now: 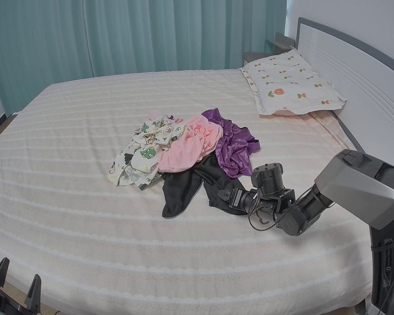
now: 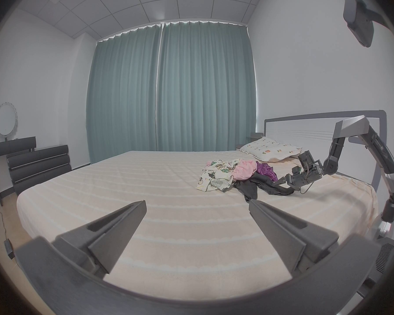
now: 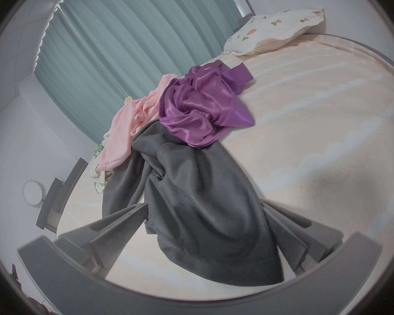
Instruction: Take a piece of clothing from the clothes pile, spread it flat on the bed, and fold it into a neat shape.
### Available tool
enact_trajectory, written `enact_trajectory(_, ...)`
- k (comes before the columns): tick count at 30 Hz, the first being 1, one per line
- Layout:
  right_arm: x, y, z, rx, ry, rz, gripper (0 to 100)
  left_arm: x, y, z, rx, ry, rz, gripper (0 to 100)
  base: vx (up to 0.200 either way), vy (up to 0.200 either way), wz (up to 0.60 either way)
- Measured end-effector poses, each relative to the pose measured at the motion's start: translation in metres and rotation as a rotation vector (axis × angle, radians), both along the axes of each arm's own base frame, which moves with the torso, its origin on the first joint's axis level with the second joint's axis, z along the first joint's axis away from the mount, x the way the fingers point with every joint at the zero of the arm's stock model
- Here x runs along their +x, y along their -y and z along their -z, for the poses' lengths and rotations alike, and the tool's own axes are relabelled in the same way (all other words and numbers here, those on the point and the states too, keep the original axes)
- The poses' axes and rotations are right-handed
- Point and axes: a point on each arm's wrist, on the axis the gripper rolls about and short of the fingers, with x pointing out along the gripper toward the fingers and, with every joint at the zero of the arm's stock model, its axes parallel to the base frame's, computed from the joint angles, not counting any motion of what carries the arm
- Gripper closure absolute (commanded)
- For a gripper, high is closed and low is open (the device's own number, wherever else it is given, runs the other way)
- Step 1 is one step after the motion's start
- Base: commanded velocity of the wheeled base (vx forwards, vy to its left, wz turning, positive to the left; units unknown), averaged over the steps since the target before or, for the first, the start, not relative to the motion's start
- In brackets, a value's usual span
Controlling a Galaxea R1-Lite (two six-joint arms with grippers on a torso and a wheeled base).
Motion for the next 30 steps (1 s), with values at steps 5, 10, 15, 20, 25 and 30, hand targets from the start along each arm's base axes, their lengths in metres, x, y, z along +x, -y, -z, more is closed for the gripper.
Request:
enact_trajectory(5,0.000,-0.016,0.000,-0.011,0.006,-0.036,100,0.000,0.000,0.000,0.000,0.000,0.000,0,0.000,0.000,0.00)
enact_trajectory(10,-0.004,-0.018,0.005,-0.024,-0.015,-0.042,100,0.000,0.000,0.000,0.000,0.000,0.000,0,0.000,0.000,0.00)
enact_trajectory(15,-0.011,-0.009,0.003,-0.017,-0.031,-0.008,100,0.000,0.000,0.000,0.000,0.000,0.000,0,0.000,0.000,0.00)
enact_trajectory(20,-0.026,0.005,-0.007,0.060,-0.076,0.053,100,0.000,0.000,0.000,0.000,0.000,0.000,0,0.000,0.000,0.00)
enact_trajectory(25,-0.051,0.015,-0.010,0.123,-0.103,0.059,100,0.000,0.000,0.000,0.003,-0.001,0.000,0,0.000,0.000,0.00)
enact_trajectory(30,-0.070,0.022,-0.019,0.228,-0.026,0.043,100,0.000,0.000,0.000,0.011,0.000,0.000,0,0.000,0.000,0.00)
